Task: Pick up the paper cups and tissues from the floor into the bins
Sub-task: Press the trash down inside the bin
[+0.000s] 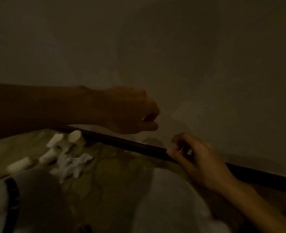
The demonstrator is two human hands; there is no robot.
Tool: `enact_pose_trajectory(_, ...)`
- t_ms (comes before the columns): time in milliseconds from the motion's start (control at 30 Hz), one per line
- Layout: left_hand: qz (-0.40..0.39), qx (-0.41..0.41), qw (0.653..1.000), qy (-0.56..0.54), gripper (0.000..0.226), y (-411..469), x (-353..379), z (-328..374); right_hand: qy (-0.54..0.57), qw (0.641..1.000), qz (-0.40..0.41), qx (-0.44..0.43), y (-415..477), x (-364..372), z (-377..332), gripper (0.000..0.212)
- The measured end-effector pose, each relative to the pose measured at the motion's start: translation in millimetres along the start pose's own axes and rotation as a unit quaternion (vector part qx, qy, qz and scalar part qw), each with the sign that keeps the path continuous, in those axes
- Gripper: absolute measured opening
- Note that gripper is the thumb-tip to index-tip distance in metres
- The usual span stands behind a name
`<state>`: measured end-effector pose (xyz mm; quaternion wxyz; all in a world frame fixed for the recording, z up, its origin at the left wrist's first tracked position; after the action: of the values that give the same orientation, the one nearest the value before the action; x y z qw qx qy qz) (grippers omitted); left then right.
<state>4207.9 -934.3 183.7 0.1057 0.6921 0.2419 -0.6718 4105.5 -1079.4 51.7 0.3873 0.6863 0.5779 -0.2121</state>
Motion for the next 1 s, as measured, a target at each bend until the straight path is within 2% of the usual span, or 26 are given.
enact_pose_trajectory(167,-0.082,-0.172,0.981,-0.042,0.025,-109,53,-104,0.020,0.986,-0.147,-0.072,68,112,-44,0.020)
enact_pose_trajectory(300,-0.068,-0.286,0.949,-0.115,0.020,-196,124,-163,0.035,0.953,-0.283,-0.099,96,201,-84,0.006)
enact_pose_trajectory(367,-0.061,-0.323,0.929,-0.171,0.020,-222,169,-187,0.036,0.935,-0.338,-0.098,109,233,-96,0.006)
enact_pose_trajectory(467,-0.035,-0.377,0.898,-0.226,0.018,-255,233,-224,0.035,0.927,-0.361,-0.097,133,275,-113,0.004)
enact_pose_trajectory(533,-0.018,-0.411,0.873,-0.261,0.026,-277,276,-244,0.037,0.918,-0.384,-0.096,143,303,-124,0.005)
enact_pose_trajectory(667,-0.017,-0.464,0.822,-0.329,0.026,-314,351,-271,-0.029,0.873,-0.477,-0.099,163,353,-144,0.011)
enact_pose_trajectory(800,0.051,-0.499,0.793,-0.346,0.020,-331,398,-295,-0.090,0.846,-0.517,-0.093,200,409,-176,0.024)
enact_pose_trajectory(933,0.122,-0.527,0.748,-0.385,0.026,-323,438,-302,-0.147,0.821,-0.541,-0.108,221,486,-207,0.037)
enact_pose_trajectory(1000,0.137,-0.529,0.737,-0.398,0.031,-315,459,-303,-0.171,0.814,-0.544,-0.109,224,520,-211,0.044)
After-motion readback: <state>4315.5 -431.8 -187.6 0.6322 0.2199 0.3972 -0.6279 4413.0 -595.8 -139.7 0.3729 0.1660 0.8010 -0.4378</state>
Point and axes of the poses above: each hand's wrist, its own y-axis towards the middle knuckle, its own x-axis out of the palm, z = x × y, the point moved 3 cm from there along y, towards the middle knuckle, and after that the axes turned 7 degrees about -y, right-handed, at the moved point
